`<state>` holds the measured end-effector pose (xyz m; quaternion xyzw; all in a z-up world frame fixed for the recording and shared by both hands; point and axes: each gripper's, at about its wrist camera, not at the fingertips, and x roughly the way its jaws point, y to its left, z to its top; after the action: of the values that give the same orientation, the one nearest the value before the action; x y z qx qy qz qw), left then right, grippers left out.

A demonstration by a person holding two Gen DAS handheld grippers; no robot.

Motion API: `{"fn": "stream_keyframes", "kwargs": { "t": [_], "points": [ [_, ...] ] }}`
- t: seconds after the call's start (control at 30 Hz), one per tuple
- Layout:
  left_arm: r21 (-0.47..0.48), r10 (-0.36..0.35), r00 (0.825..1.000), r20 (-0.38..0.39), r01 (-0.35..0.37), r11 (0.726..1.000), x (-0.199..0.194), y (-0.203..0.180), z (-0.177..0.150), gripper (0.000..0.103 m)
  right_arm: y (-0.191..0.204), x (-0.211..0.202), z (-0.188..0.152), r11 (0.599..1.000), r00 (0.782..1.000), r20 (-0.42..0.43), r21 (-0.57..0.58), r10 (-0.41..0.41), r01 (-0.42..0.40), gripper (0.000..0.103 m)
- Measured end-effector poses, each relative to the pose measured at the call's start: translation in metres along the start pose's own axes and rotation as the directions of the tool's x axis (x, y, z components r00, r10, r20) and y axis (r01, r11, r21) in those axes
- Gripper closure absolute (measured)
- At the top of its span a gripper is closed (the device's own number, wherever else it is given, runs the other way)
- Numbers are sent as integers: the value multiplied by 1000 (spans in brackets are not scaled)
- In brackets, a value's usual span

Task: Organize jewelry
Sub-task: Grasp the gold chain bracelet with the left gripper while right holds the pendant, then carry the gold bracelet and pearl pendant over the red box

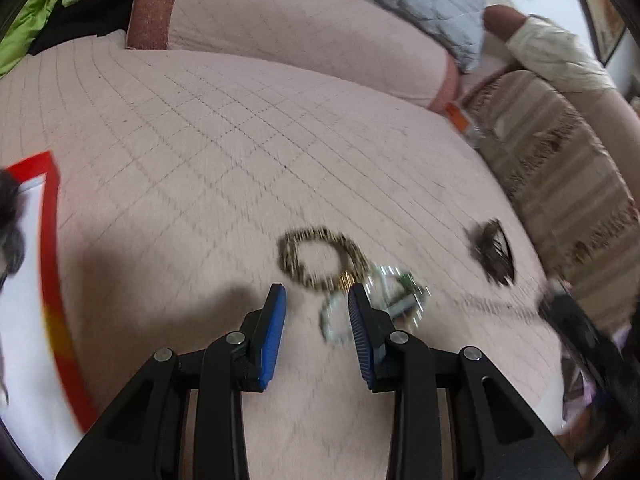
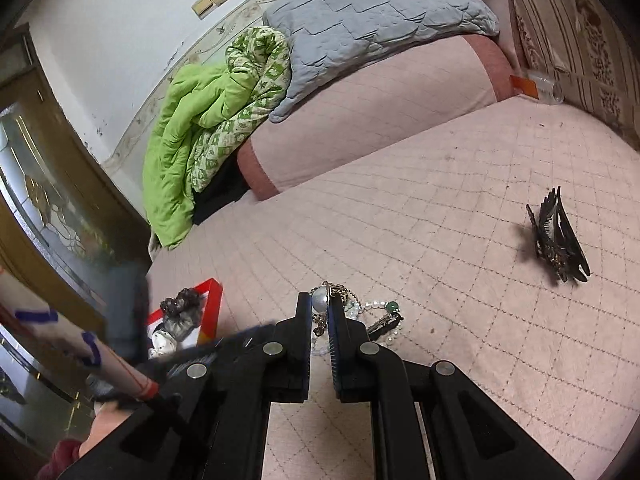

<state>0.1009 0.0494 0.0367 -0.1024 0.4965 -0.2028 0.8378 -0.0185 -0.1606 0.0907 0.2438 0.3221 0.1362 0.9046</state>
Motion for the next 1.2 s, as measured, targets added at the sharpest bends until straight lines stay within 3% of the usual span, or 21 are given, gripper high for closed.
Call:
{"fn": "stream_keyframes", "kwargs": {
  "t": [0.2,0.27,0.3,0.37,0.6,0.77,1.0,1.2],
  "points": [
    [-16,110,992,-60,-111,994,49,3,22,74,0,5,2,1000,1000,-2,-10,7,-7,94],
    [46,183,983,-31,-181,982,48,-5,21,90,-2,8,3,1000,1000,-6,-10,1,-1,94],
    [59,181,983,-13,-180,982,45,-7,18,98,-3,10,4,1000,1000,-10,-8,1,-1,94],
    [45,136,991,15,-137,990,36,-5,10,98,-5,11,5,1000,1000,-11,2,5,-5,94],
    [120,74,979,191,-98,988,-45,-11,-30,98,7,14,5,1000,1000,-13,-21,18,-18,94],
    [133,94,958,271,-134,982,-99,-1,-55,98,23,24,0,997,999,-36,-63,30,-32,94],
    [30,182,914,362,-207,978,-160,58,-77,98,52,36,-13,991,995,-67,-109,69,-76,94],
    [-85,249,887,388,-235,968,-197,106,-92,98,92,49,-24,975,987,-89,-164,137,-150,94]
  ]
}}
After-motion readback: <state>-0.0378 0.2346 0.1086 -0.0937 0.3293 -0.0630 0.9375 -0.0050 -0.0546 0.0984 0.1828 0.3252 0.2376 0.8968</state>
